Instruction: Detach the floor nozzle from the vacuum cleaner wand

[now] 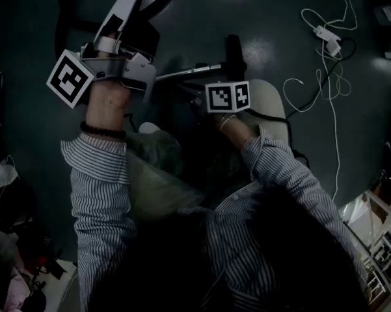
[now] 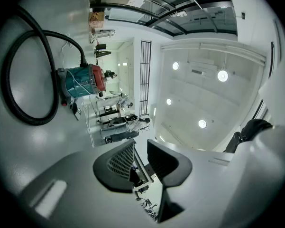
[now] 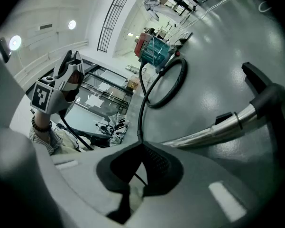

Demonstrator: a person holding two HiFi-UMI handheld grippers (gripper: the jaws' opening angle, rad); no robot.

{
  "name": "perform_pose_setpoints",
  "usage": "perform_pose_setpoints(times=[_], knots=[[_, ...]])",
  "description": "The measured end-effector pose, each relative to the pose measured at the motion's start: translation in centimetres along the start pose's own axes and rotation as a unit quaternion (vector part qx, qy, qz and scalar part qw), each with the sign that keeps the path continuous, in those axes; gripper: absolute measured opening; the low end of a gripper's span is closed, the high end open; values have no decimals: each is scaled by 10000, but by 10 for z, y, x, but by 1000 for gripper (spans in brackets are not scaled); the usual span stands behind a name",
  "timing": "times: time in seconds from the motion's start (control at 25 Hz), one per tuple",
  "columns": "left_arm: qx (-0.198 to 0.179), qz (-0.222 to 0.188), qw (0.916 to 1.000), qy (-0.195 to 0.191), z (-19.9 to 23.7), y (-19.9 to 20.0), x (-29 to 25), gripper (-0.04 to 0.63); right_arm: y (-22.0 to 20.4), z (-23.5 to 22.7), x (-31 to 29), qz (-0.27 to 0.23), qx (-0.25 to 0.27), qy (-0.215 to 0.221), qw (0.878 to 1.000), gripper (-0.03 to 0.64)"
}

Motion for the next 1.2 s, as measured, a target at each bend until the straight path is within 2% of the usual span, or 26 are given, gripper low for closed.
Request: perform_pose_setpoints(times=[0.28, 0.56, 0.92, 1.08, 1.2], knots=[[-39, -78, 10000, 10, -3, 0, 0, 69, 0, -1, 7, -68, 0, -7, 10000, 2], [-295, -216, 9990, -268, -22, 9, -11, 69, 1, -6, 19, -155, -25, -139, 9998, 2], [-199, -96, 9992, -327, -19, 4, -21, 69, 0, -9, 21, -98, -34, -159, 9998, 2], [-505, 63, 9977, -442, -25, 6, -26, 76, 5, -11, 22, -211, -28, -138, 9997, 2], [-940, 343, 9931, -610, -38, 5, -31, 95, 28, 2, 32, -830, 284, 43, 9961, 2]])
Point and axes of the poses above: the fingertips, and each gripper's own axes: x backward along the fingers, z to its left, y out of its top, the point moved 8 cm from there along x, backward along the fingers, and after that the axes turned 12 degrees about x, right-handed, at the moved point
